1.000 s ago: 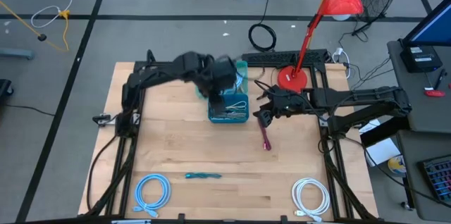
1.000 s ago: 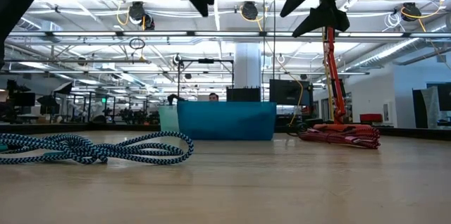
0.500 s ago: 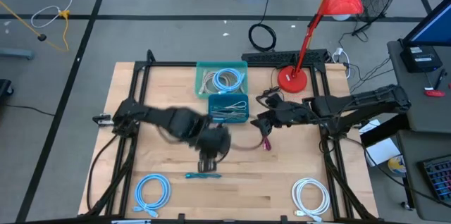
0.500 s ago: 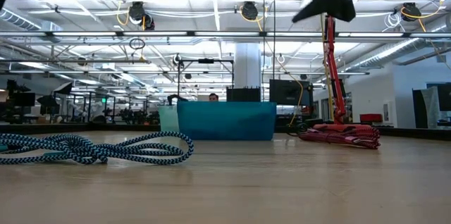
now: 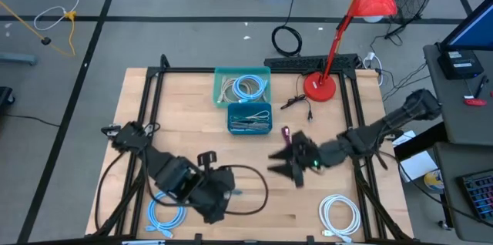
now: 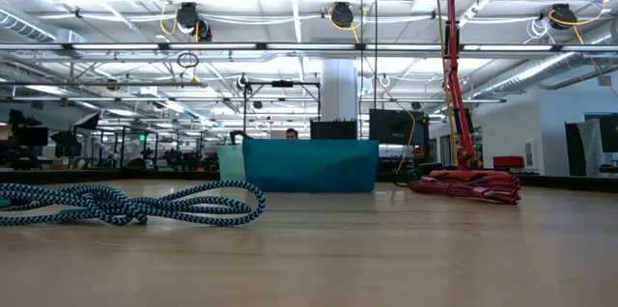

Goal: Pick & Place USB Port
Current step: Put the blue display cable into the green bin

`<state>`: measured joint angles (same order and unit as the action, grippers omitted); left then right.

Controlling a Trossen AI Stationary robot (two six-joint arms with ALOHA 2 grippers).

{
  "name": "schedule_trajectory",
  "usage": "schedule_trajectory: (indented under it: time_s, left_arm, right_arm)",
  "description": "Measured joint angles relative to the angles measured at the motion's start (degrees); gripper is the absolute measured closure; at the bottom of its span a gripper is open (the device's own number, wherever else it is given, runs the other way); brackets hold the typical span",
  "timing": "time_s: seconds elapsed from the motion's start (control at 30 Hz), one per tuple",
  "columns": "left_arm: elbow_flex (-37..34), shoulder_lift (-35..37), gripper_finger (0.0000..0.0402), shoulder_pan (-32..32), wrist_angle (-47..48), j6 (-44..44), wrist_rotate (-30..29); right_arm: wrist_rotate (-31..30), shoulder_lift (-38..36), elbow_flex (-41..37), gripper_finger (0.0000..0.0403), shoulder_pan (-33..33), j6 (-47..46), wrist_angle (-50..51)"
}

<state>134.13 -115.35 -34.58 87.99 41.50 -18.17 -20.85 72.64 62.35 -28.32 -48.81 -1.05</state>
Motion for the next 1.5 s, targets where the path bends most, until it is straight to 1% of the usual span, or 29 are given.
schedule_trajectory:
  time_s: [0.07,0.17,0.3,0.4,0.57,0.67,0.77,0.87,1.0,1.13,1.23,1.33,1.4,1.5]
  left_arm:
    - [0.0,0.0,0.0321,-0.68,0.47,1.27,-0.5]
    - [0.0,0.0,0.0319,-1.45,0.67,2.7,-1.47]
    - [0.0,0.0,0.0321,-2.16,0.85,3.23,-1.53]
    - [0.0,0.0,0.0319,-2.48,1.32,3.16,-1.53]
    - [0.0,0.0,0.032,-2.41,2.03,3.01,-2.5]
    - [0.0,0.0,0.0319,-2.41,2.02,3.01,-2.58]
    - [0.0,0.0,0.0323,-2.63,2.03,3.18,-2.58]
    - [0.0,0.0,0.0324,-2.9,2.03,3.3,-2.58]
    - [0.0,0.0,0.0325,-3.57,2.03,3.76,-2.88]
    - [-0.02,0.0,0.0325,-4.24,2.02,4.36,-2.91]
    - [-1.2,0.03,0.0325,-5.07,1.98,5.41,-1.63]
    - [-5.3,0.37,0.0325,-7.34,2.01,7.6,0.64]
    - [-10.1,1.98,0.0325,-9.36,1.7,10.7,1.24]
    - [-19.25,5.04,0.0325,-11.87,2.31,18.44,2.2]
  right_arm:
    - [0.07,1.29,0.0,0.0165,-3.47,-0.51,-2.19]
    - [0.07,2.71,0.0,0.0165,-8.83,-4.43,-2.72]
    - [0.02,4.04,0.0,0.0165,-15.31,-12.43,0.96]
    - [0.04,4.02,0.0,0.0165,-19.09,-20.9,9.31]
    - [0.64,4.03,0.0,0.0165,-24.28,-35.46,25.92]
    - [4.52,4.02,0.0,0.0165,-26.41,-42.13,35.0]
    - [8.82,4.02,0.0,0.0165,-28.05,-46.79,43.47]
    - [12.65,4.02,0.0,0.0165,-29.22,-49.13,51.14]
    - [15.23,4.02,0.0,0.0165,-30.31,-49.63,57.8]
    - [16.3,4.02,0.0,0.0165,-30.46,-50.84,60.76]
    - [15.32,4.02,0.0,0.0165,-30.46,-51.29,60.67]
    - [13.11,4.02,0.0,0.0165,-30.46,-52.45,60.08]
    - [11.23,4.02,0.0,0.0165,-30.46,-52.59,59.47]
    - [8.28,4.02,0.0,0.0165,-30.39,-52.93,58.29]
